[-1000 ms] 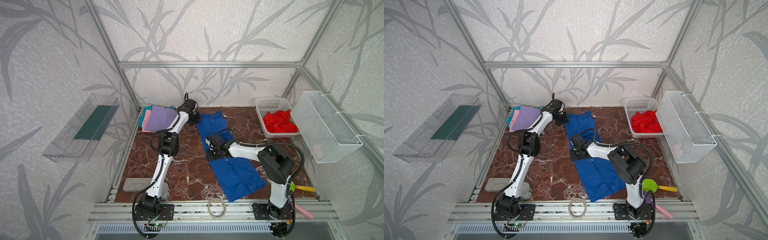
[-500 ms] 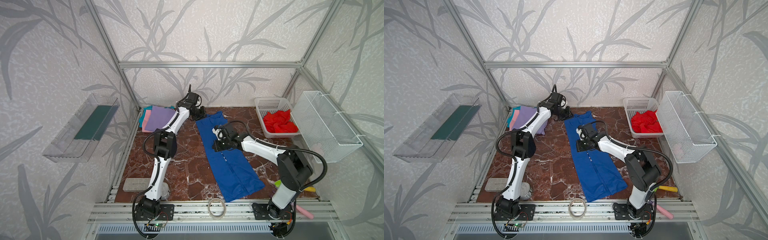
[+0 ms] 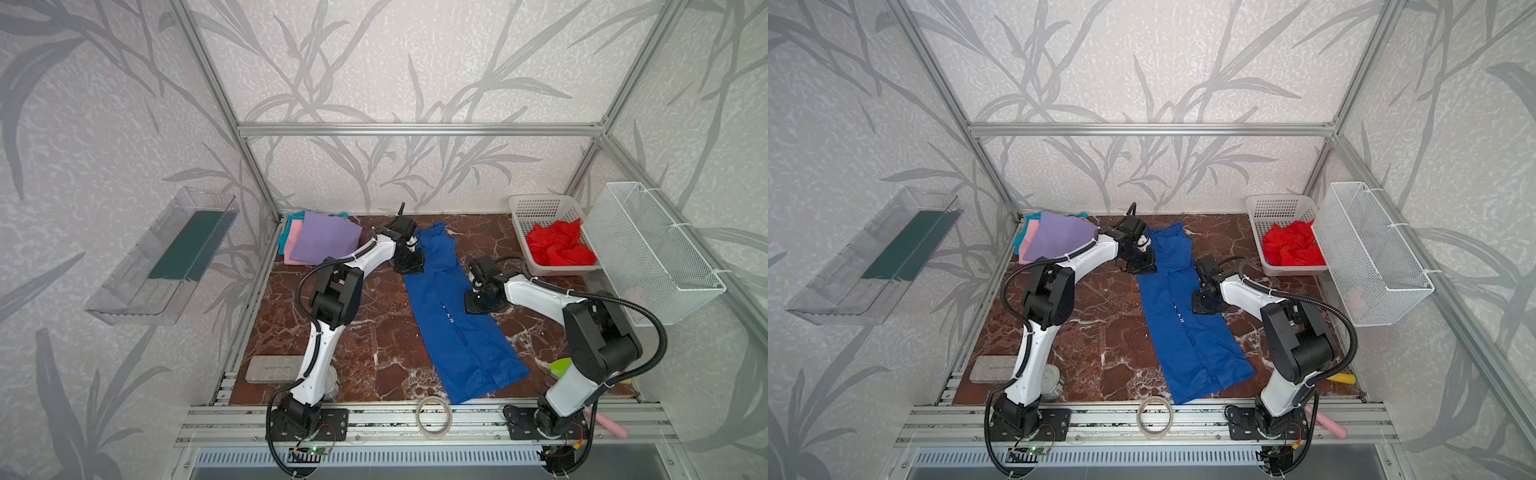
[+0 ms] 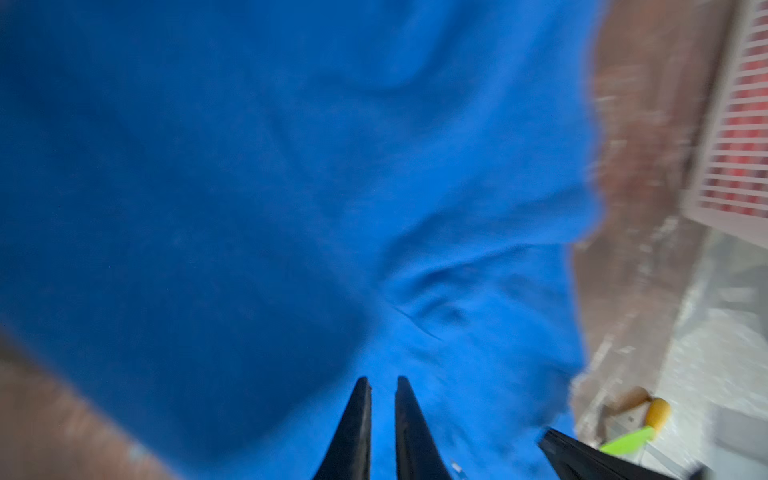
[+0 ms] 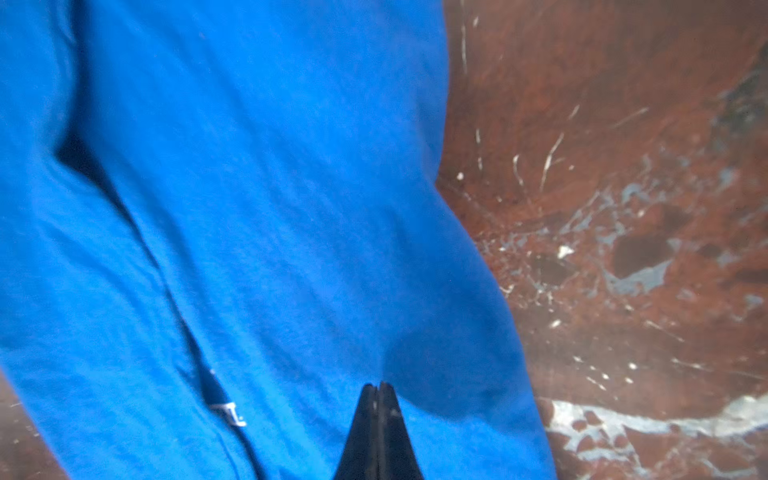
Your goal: Fold and stack the t-shirts
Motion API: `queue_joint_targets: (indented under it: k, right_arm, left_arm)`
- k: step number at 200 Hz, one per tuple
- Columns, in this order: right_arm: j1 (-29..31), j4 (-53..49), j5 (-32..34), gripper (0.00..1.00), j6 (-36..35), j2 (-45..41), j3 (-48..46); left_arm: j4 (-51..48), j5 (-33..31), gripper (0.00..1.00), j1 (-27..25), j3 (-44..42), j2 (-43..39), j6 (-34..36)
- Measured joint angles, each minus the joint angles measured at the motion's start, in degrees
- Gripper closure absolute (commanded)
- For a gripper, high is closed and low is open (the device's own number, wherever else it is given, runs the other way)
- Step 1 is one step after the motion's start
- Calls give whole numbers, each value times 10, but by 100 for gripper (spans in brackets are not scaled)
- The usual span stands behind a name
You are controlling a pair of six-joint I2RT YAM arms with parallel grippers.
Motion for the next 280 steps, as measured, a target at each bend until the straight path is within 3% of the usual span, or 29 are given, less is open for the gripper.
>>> queue_joint_targets:
  k: [60, 126, 190, 243, 280]
  right_arm:
    - [7, 40, -16, 98, 18, 25, -3]
    - [74, 146, -90, 98, 45, 96, 46]
    - [76, 136, -96, 98, 55, 128, 88]
    - [52, 116, -59, 98, 54, 94, 61]
    - [75, 41, -9, 96, 33, 54, 57]
  left_arm:
    - [-6, -4, 86, 5, 80, 57, -2]
    - [-56, -12, 84, 26, 346, 205, 0]
    - [-40, -26, 88, 85, 288, 174, -7]
    - [-41, -26, 87, 95, 268, 159, -7]
    - [-64, -33, 71, 93, 258, 133, -1]
